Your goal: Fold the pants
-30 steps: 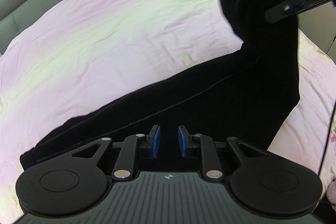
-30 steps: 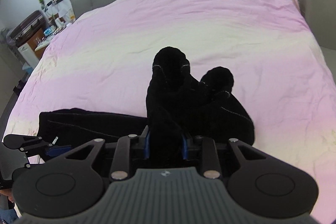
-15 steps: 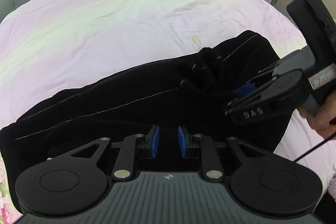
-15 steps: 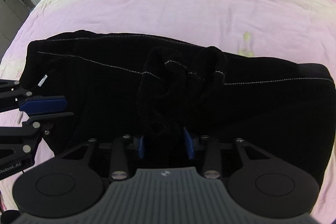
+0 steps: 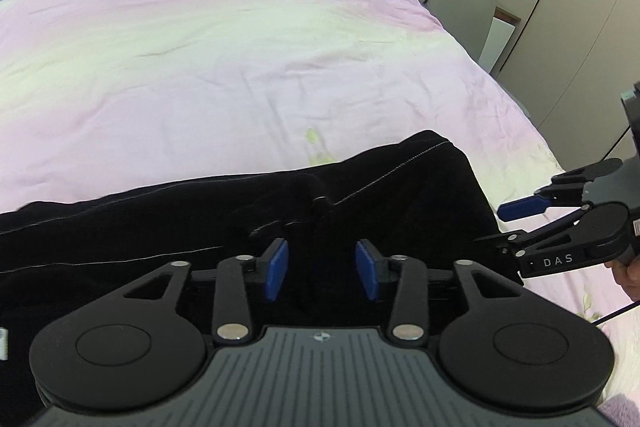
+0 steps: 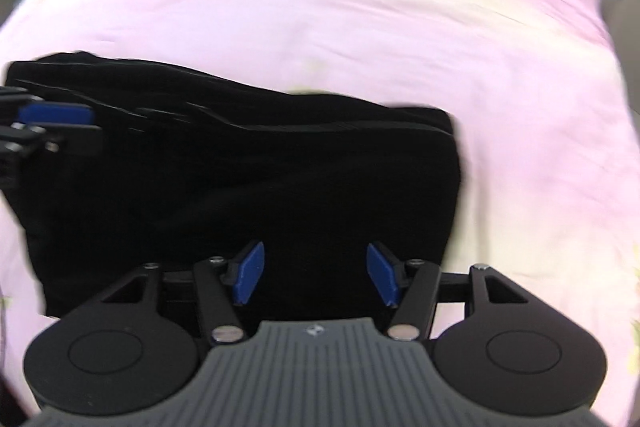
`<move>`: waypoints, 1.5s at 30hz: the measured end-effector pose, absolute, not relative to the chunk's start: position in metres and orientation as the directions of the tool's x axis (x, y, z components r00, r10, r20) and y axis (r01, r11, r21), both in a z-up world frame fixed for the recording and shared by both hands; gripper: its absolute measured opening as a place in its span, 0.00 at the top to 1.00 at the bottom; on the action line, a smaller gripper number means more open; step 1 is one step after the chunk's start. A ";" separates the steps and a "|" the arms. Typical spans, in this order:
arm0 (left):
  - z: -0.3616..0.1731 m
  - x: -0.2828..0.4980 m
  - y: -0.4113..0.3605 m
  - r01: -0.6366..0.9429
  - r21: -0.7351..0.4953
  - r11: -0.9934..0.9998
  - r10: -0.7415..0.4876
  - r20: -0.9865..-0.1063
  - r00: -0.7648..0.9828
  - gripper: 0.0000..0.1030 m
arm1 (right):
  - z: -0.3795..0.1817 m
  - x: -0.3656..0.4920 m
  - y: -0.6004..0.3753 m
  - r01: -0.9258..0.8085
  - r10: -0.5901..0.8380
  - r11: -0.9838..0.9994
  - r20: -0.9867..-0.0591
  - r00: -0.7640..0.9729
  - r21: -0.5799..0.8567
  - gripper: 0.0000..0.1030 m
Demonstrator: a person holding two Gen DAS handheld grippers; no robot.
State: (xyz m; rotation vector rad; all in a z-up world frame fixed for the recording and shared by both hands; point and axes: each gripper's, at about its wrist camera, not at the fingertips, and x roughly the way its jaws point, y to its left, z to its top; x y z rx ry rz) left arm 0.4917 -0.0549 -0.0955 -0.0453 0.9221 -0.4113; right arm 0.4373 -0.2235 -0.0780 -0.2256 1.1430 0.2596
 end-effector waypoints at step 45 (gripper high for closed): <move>-0.098 0.491 -0.046 0.189 -0.168 0.968 -0.243 -0.823 0.514 0.60 | -0.091 0.420 -0.302 -0.281 0.115 0.960 -0.921 0.372 0.006 0.69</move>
